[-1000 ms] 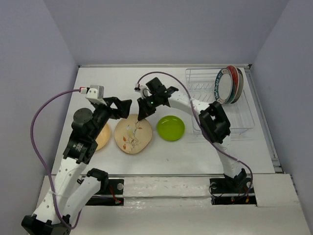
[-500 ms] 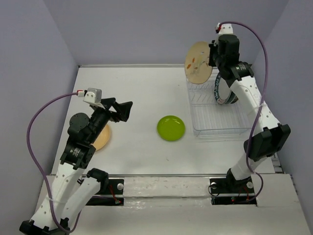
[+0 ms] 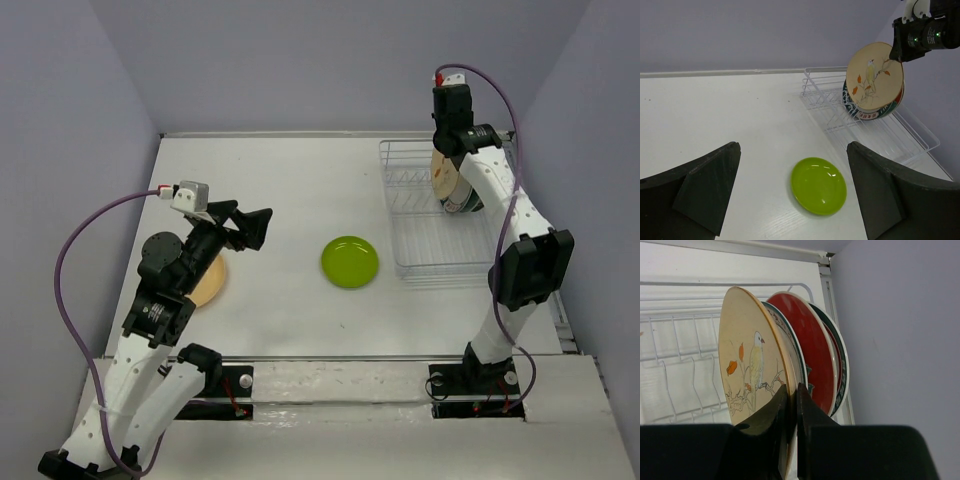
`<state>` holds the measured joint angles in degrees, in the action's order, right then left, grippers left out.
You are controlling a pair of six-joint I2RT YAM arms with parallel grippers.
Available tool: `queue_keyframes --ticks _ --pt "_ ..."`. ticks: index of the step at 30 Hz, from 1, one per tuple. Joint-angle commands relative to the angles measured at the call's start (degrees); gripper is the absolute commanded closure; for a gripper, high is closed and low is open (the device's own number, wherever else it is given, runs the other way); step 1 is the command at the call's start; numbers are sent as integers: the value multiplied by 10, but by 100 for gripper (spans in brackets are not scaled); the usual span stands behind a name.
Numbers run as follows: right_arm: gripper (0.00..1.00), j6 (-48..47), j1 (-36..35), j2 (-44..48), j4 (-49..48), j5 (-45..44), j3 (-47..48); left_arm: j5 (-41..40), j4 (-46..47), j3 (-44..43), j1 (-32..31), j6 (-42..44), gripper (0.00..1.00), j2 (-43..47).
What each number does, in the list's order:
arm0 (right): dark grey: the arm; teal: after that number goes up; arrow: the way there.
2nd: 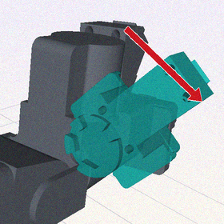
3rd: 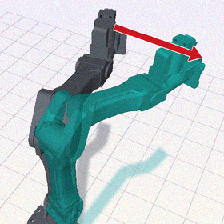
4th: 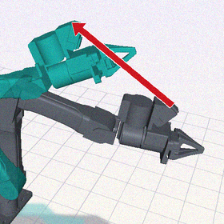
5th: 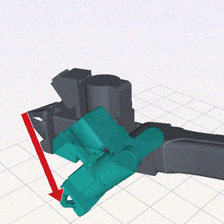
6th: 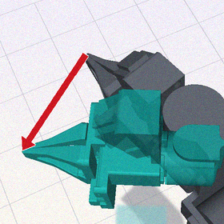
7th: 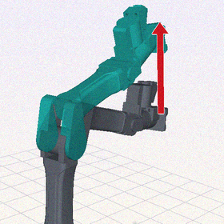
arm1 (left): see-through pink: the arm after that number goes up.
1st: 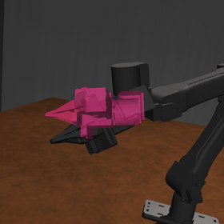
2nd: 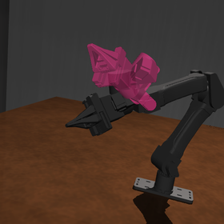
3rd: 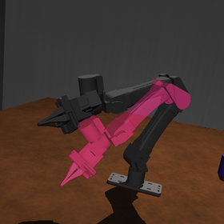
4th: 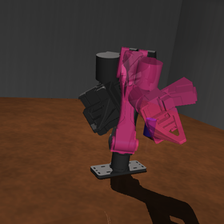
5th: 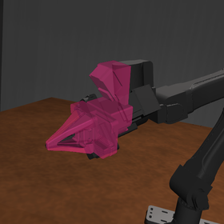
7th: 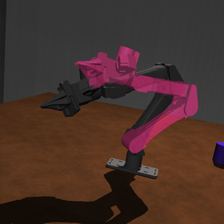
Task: Load the plates into the dish rack
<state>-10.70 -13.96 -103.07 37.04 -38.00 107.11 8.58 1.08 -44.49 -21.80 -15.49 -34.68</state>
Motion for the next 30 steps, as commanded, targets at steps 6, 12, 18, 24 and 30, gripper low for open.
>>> queue_keyframes --ticks 6,12,18,24,30 --pt "93 -29 9 -2 -60 -9 36 7 34 3 -3 3 1 2" --pt "93 -22 9 -43 -53 18 35 6 34 4 -4 4 1 -1" --pt "93 -18 9 -85 -50 24 34 6 37 6 -4 3 1 -7" --pt "85 21 9 -86 -47 53 24 19 44 12 -7 -4 1 -28" --pt "37 90 9 -37 -43 106 3 76 50 15 -10 -33 1 -78"
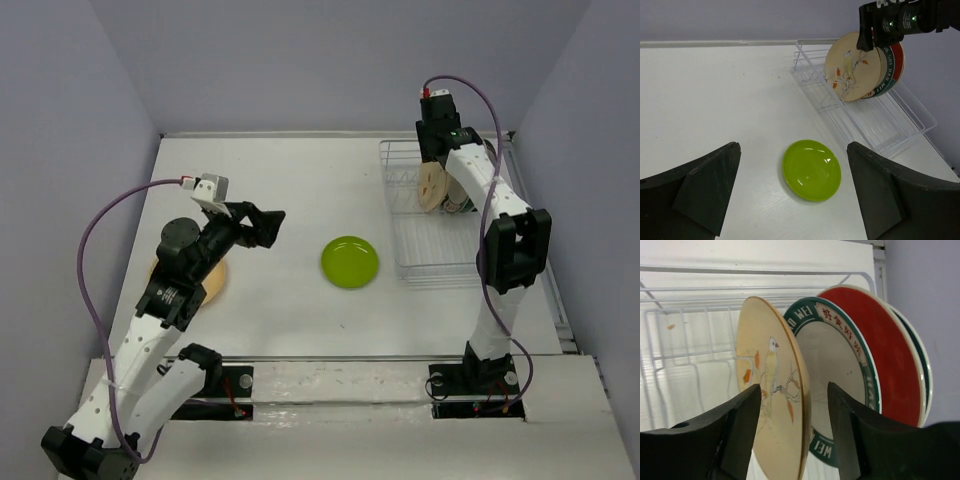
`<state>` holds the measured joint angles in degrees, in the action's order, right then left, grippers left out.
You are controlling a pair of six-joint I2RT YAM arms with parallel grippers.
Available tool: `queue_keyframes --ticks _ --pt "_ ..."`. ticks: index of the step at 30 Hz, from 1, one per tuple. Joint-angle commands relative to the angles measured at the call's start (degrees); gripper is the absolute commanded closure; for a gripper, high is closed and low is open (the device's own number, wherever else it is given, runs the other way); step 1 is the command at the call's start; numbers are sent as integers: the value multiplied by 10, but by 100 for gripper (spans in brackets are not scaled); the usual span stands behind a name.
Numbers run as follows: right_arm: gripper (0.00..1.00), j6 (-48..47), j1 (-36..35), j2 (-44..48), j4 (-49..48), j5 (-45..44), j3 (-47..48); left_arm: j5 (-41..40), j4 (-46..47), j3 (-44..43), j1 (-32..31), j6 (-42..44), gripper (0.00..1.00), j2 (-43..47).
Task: Load the plates into the dish rack
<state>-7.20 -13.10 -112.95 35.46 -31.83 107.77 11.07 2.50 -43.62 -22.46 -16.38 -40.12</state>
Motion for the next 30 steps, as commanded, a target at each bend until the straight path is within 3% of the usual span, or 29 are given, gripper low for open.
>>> queue_keyframes --ticks 1,4,11,16,19,25,30 --pt "34 63 1 71 -28 56 -9 64 43 8 -4 -29 1 -42" --pt "31 105 1 107 -31 119 -37 129 44 6 -4 -44 1 -92" --pt "26 170 1 235 -150 207 -196 163 72 24 -12 -85 1 -167" --pt "27 224 -13 349 -255 264 -332 76 79 47 -64 -117 1 -218" --pt "30 234 -31 430 -322 269 -435 5 133 84 -122 -156 1 -268" --pt "39 268 -76 496 -376 314 -505 -58 165 53 -160 -161 8 -403" --pt "43 261 -82 523 -376 313 -534 -99 181 20 -175 -155 12 -463"
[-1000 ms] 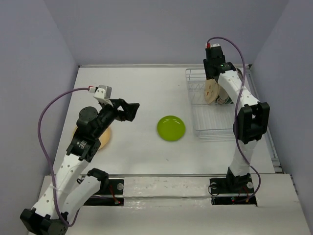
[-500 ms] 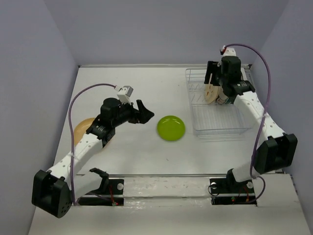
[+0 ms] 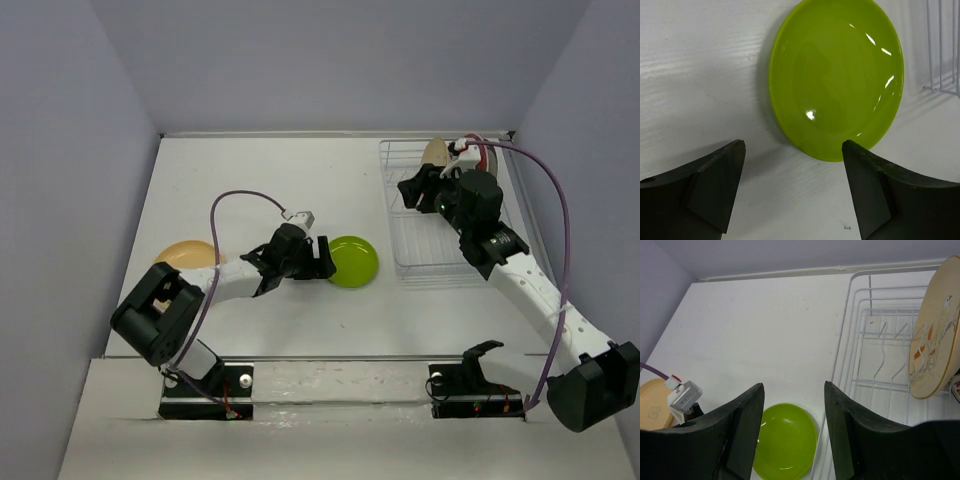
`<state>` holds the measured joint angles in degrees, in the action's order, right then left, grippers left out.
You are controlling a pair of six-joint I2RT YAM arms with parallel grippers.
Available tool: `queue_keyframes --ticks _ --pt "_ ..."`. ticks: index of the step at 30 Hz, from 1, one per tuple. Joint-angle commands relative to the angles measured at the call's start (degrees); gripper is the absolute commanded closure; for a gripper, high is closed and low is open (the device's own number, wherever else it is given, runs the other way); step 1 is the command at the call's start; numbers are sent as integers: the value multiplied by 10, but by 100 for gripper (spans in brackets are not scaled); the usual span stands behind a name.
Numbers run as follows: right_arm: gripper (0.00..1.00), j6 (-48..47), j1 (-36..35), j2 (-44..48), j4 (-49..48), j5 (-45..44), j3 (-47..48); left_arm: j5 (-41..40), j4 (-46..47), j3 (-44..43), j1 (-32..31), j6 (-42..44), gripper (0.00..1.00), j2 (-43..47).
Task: Load the plates into the dish rack
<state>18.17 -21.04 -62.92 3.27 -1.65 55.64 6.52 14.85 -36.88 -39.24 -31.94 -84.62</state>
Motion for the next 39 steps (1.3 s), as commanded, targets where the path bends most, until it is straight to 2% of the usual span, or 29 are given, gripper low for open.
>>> queue_keyframes --ticks 1,5,7,8,11,12,14,15,19,23,24,28,30,35,38,39 --pt "44 2 -2 24 -52 5 -14 -54 62 -51 -8 4 12 -40" --pt "45 5 -2 18 -52 12 -9 -59 75 -61 -8 14 20 -84" --pt "48 9 -2 9 -53 43 -5 -59 98 -55 -8 17 26 -98" --pt "50 12 -2 0 -53 50 -2 -59 105 -53 -8 18 36 -100" --pt "57 15 -8 -14 -53 84 6 -59 121 -51 -8 21 51 -114" --pt "61 13 -8 -21 -53 95 12 -59 123 -50 -8 22 65 -117" --pt "67 0 -14 -28 -59 153 18 -81 127 -47 -8 23 81 -120" --pt "69 -7 -20 -40 -61 194 27 -83 133 -39 -8 19 94 -114" --pt "67 -16 -25 -76 -51 272 51 -83 143 -20 -8 12 94 -84" --pt "48 -47 -30 -135 -36 311 78 -85 144 8 -7 8 94 11" --pt "39 -52 -30 -146 -5 311 87 -85 143 15 -6 7 94 33" --pt "25 -89 -36 -199 52 307 125 -78 115 44 0 7 94 153" --pt "23 -100 -36 -225 72 314 140 -70 102 46 3 13 95 189" --pt "22 -133 -36 -272 69 462 155 -29 65 39 20 17 94 274" --pt "25 -137 -41 -280 64 529 163 -25 38 23 30 26 95 297" --pt "30 -136 -41 -281 64 537 166 -24 35 20 33 27 94 303"
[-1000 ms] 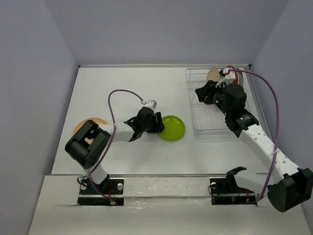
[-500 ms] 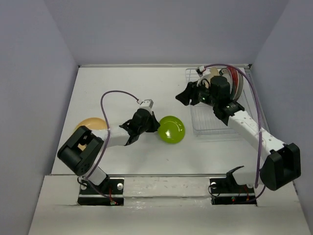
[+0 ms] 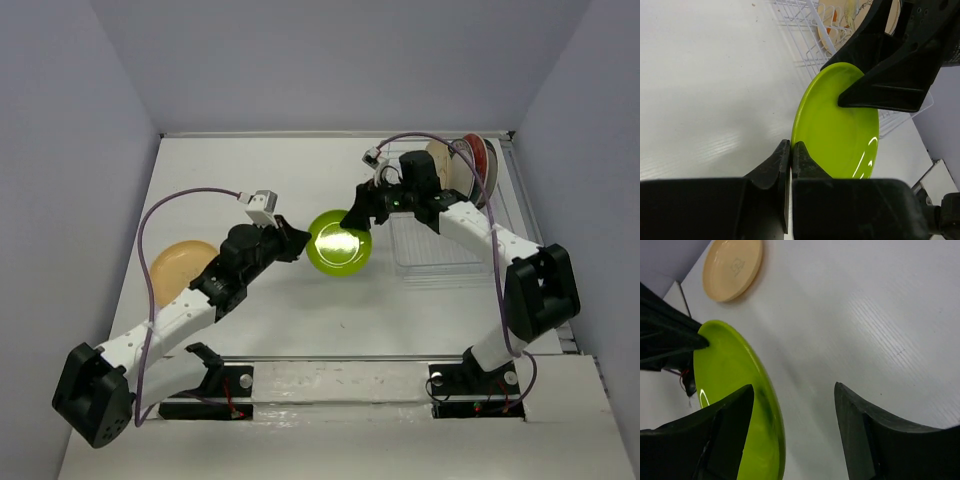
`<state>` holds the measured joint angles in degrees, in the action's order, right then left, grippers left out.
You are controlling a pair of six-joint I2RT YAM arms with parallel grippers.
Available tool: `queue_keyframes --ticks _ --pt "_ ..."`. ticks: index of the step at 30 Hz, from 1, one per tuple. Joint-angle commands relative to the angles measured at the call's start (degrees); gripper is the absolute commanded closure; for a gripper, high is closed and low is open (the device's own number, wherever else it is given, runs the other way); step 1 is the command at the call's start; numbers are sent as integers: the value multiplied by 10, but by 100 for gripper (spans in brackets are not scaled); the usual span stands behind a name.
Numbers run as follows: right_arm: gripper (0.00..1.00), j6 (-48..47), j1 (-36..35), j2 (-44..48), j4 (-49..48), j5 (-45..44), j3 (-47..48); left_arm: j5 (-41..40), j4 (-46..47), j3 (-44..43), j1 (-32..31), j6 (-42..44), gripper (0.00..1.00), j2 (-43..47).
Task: Load the plates into the dish rack
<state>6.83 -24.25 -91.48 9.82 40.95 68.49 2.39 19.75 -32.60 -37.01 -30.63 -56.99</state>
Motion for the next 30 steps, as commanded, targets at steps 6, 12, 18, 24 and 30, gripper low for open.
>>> queue_keyframes --ticks 6,12,18,24,30 --pt "93 14 -9 -7 -17 208 68 -6 -62 -66 15 39 89 62" --pt "93 75 2 2 -17 87 128 -18 -150 -140 19 93 19 111" --pt "93 38 21 4 91 -323 219 -100 -228 -173 19 179 1 149" --pt "93 -39 21 -34 146 -686 306 -114 -225 -129 19 202 1 155" --pt "93 -126 28 -84 150 -834 360 -114 -224 -128 20 220 1 166"
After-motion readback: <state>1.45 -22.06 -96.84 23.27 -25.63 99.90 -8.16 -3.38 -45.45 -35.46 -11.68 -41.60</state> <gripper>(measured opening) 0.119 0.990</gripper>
